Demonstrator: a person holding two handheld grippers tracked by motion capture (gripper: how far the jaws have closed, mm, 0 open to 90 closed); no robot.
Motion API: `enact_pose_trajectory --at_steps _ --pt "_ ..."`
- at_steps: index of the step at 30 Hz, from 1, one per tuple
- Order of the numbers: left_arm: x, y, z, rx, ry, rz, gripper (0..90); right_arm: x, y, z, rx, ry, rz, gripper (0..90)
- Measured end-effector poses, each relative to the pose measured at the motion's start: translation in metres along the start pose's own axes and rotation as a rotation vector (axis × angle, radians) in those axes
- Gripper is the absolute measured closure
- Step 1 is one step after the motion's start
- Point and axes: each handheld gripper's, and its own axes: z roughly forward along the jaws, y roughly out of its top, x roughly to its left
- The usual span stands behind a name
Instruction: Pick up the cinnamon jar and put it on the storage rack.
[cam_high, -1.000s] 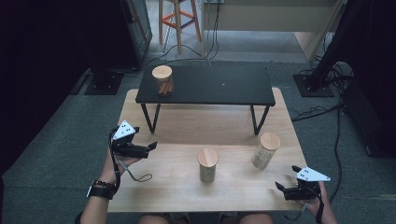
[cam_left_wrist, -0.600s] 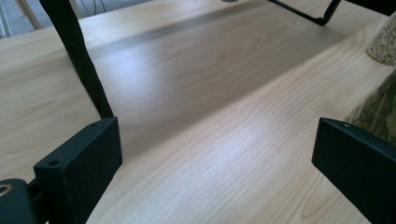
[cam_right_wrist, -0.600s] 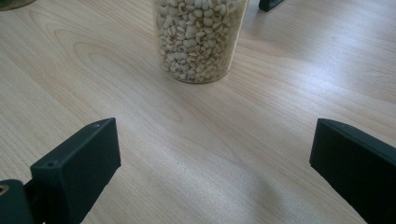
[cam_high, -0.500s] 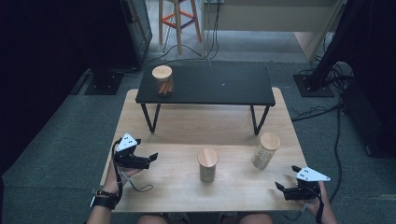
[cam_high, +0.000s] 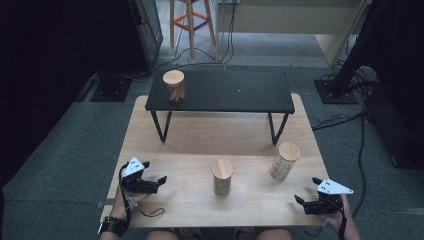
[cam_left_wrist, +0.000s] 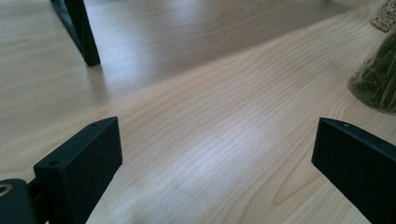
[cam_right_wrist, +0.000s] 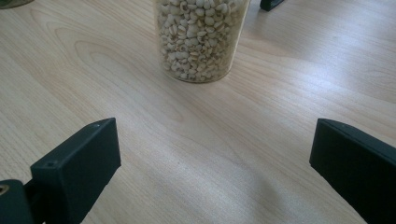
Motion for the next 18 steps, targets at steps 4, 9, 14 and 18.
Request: enact_pose_trajectory --at_steps 4,9,14,18 --pt "0.0 -0.007 -0.004 -0.012 0.007 -0.005 1.9 0.001 0.001 0.001 0.005 -0.001 -0.006 1.4" --pt "0.003 -0.015 -0.006 -0.006 -0.002 -0.002 1.9 0.003 0.003 0.001 0.014 -0.005 -0.017 1.4" --pt "0.006 -0.022 -0.008 -0.02 -0.016 -0.004 1.9 0.009 0.009 0.002 0.033 -0.013 -0.059 1.4" --pt "0.005 -0.023 -0.007 -0.007 -0.019 0.013 1.9 0.012 0.014 0.001 0.013 0.011 -0.063 1.9"
